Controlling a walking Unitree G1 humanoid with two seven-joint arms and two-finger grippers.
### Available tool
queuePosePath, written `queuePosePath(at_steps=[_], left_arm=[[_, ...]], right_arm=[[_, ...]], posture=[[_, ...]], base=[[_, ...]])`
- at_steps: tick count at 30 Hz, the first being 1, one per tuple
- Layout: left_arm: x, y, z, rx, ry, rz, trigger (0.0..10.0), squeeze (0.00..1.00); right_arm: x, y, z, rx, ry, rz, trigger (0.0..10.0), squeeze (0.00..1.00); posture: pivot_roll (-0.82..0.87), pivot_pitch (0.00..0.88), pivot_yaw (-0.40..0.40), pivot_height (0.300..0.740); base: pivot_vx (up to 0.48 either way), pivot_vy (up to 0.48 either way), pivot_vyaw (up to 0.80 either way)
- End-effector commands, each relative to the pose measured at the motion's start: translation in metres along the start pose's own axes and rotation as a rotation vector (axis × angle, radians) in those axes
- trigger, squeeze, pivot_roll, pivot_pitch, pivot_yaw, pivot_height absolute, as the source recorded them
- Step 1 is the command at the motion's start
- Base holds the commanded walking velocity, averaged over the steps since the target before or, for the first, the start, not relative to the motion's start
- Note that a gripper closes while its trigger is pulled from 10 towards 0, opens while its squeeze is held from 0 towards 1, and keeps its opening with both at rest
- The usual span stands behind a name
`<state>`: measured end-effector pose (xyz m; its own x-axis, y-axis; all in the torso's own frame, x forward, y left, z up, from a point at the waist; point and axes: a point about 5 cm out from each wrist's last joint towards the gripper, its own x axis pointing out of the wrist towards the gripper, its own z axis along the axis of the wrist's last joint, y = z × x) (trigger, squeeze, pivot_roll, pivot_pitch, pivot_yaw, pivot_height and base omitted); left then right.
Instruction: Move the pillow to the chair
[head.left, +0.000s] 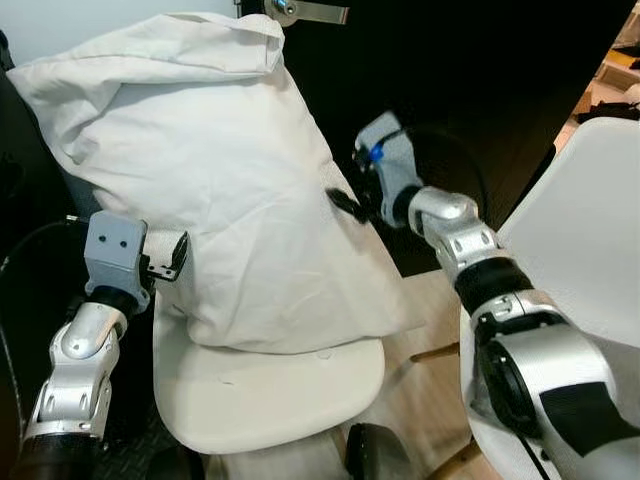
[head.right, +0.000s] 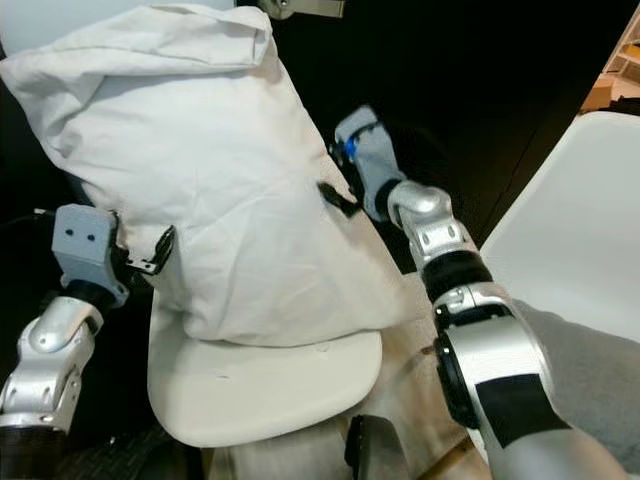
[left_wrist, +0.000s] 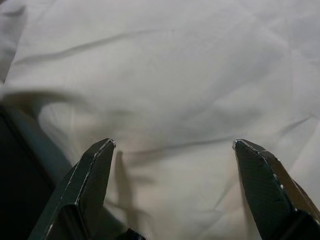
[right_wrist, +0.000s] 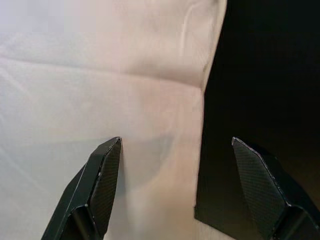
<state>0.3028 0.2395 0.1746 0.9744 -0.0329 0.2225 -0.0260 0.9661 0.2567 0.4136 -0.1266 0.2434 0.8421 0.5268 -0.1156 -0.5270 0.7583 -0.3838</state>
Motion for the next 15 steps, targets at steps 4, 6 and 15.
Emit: queuePosePath(at_steps=[4, 6, 15], left_arm=[[-0.024, -0.015, -0.007, -0.108, 0.042, -0.047, 10.0, 0.00], [-0.024, -0.015, -0.007, -0.108, 0.042, -0.047, 10.0, 0.00], [-0.063, -0.021, -0.041, -0.406, 0.091, -0.022, 10.0, 0.00]], right_arm=[[-0.006, -0.009, -0.006, 0.016, 0.007, -0.056, 10.0, 0.00], [-0.006, -0.009, -0.006, 0.016, 0.007, -0.056, 10.0, 0.00], [-0.006, -0.007, -0.001, 0.086, -0.075, -0.092, 10.0, 0.00]], posture=[[-0.01, 0.043, -0.099, 0.520], [-0.01, 0.043, -0.099, 0.520], [0.00, 0.035, -0.098, 0.520]], base=[[0.000, 0.000, 0.00], [0.000, 0.000, 0.00], [0.000, 0.000, 0.00]])
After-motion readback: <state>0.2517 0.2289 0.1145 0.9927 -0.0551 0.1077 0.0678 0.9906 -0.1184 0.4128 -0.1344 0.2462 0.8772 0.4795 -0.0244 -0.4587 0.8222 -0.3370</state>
